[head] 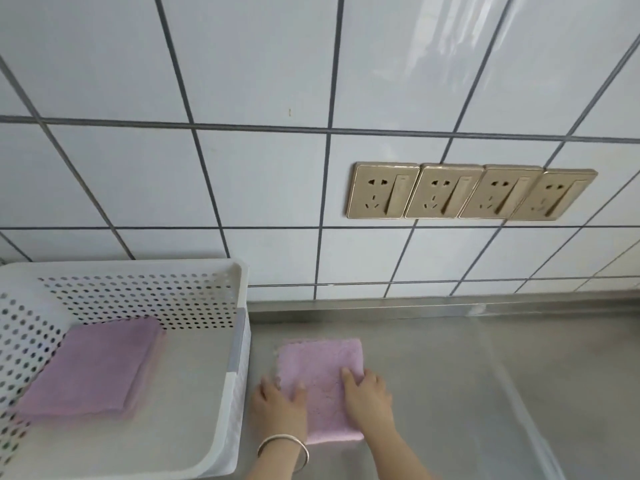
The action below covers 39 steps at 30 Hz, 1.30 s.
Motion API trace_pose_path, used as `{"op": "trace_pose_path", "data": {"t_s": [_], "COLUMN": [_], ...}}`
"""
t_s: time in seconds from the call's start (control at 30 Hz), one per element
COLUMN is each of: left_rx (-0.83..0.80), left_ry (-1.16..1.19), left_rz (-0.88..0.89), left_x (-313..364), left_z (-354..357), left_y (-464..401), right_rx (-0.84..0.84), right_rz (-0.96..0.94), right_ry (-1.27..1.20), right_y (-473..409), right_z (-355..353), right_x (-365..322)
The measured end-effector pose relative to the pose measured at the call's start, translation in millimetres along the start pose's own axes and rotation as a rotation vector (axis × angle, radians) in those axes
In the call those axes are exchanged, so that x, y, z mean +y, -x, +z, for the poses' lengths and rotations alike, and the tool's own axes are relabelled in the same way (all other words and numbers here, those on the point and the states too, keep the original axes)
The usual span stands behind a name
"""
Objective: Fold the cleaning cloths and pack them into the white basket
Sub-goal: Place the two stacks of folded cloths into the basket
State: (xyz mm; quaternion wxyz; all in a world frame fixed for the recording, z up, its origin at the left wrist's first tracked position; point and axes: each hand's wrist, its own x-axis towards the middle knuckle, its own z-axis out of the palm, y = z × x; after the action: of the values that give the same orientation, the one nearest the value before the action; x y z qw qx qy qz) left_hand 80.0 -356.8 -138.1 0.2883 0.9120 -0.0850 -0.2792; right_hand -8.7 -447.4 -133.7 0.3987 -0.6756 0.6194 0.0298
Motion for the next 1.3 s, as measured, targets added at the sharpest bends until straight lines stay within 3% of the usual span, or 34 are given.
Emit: {"op": "trace_pose_path", "data": {"t_s": [0.23,0.33,0.47,0.67,0.87,1.0,1.13,1.3], "left_rx": [-0.003,-0.08,-0.114,-0.06,0.065,0.199,0.331,0.31], "left_ry": [-0.094,-0.105,-0.024,0.306,0.438,0.446,0.368,0.137], "left_rz": [-0.046,-0.095,-0.054,0.22,0.449,0.559,0.593,0.452], "left_x": [-0.2,5.4,23.2,79.4,105.7,91.5,60.0,15.1], "left_z": [9.5,7.1,-0.3,-47.9,-138.9,-211.7,-268.3,-296.8], "left_y": [-16.4,-17.0,-4.2,44.3,98.8,111.8,92.4,31.2], "right_rx": [-0.023,-0.095,-0.181,0.008,0.113,0.075,-0.078,-0.231], "right_rz": [0.032,0.085,0.128,-0.086,-0.386,-0.498,-0.498,-0.373], "right_ry": [-0.105,-0.142,-0.373,-0.516,-0.634,-0.713,-0.741,-0.685], "right_y": [-18.8,-18.3,-6.2,51.3,129.7,168.5,191.7,185.4], "right_z": [12.6,5.4,-17.4,-100.2,-141.5,-123.4,-77.8,-11.8], "right_x": [-2.9,-1.5,-3.1,-40.1,-88.7,-128.4,-172.8,-210.6]}}
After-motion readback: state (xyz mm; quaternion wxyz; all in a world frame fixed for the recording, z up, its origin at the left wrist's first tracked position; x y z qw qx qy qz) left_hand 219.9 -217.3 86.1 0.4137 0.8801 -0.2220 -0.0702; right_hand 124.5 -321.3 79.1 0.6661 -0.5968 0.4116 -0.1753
